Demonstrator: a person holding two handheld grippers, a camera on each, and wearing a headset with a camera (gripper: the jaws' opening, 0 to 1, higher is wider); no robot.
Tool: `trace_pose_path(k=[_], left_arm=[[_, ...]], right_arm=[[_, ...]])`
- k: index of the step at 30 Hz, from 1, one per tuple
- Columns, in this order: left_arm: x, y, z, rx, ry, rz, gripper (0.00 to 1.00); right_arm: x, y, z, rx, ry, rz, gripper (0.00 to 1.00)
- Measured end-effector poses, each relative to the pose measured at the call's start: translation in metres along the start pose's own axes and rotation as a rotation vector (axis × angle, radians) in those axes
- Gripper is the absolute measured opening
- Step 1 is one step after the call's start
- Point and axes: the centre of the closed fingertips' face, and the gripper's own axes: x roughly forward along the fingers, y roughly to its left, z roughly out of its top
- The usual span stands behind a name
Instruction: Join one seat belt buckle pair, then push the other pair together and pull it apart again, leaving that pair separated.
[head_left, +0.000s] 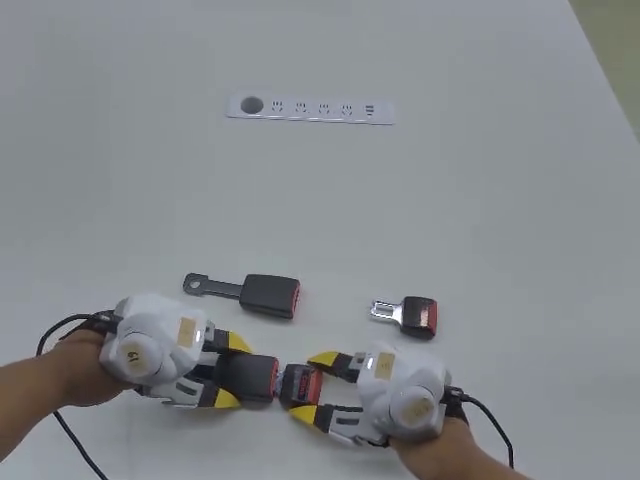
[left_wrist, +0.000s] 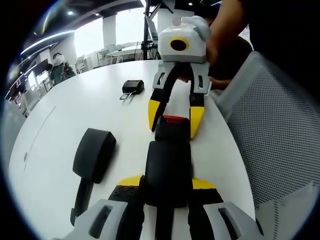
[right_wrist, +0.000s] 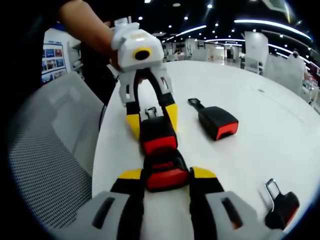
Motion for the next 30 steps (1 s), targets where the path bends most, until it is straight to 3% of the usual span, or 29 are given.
trace_pose_path(k=[7, 12, 14, 15, 16, 17, 18, 19, 22, 27, 30], left_arm=[[0.0, 0.001, 0.002, -0.034, 0.002, -0.007, 0.35], [0.002, -0.001, 0.004, -0.04, 0.035, -0.005, 0.37], [0.003, -0.002, 0.007, -0.051, 0.046, -0.002, 0.38], [-0.001, -0.002, 0.001, -0.045, 0.101, 0.008, 0.39], [-0.001, -0.003, 0.005, -0.064, 0.102, 0.016, 0.41], [-0.003, -0.003, 0.006, -0.114, 0.102, 0.034, 0.47], [-0.005, -0.001, 0.019, -0.124, 0.035, 0.042, 0.54], [-0.009, 0.002, 0.024, -0.124, 0.014, 0.063, 0.6], [-0.018, 0.002, 0.03, -0.1, 0.022, 0.083, 0.65], [-0.029, 0.008, 0.032, -0.093, 0.041, 0.128, 0.73], [-0.038, 0.017, 0.039, -0.102, 0.011, 0.171, 0.8]], right_arm=[[0.0, 0.0, 0.001, 0.004, 0.008, 0.004, 0.34], [0.001, 0.002, 0.002, -0.014, 0.028, 0.006, 0.37], [0.0, 0.005, 0.002, 0.013, 0.041, 0.014, 0.45], [0.0, 0.006, 0.002, 0.014, 0.044, 0.015, 0.52], [-0.003, 0.006, 0.004, 0.005, 0.038, 0.006, 0.57], [-0.006, 0.005, 0.008, 0.0, 0.025, -0.009, 0.61], [-0.009, 0.004, 0.011, 0.006, 0.011, -0.023, 0.67], [-0.012, 0.001, 0.014, 0.008, -0.004, -0.038, 0.71], [-0.024, -0.008, 0.015, 0.022, -0.019, -0.076, 0.78], [-0.044, -0.019, 0.015, 0.057, -0.042, -0.112, 0.79], [-0.059, -0.029, 0.015, 0.049, -0.049, -0.138, 0.8]])
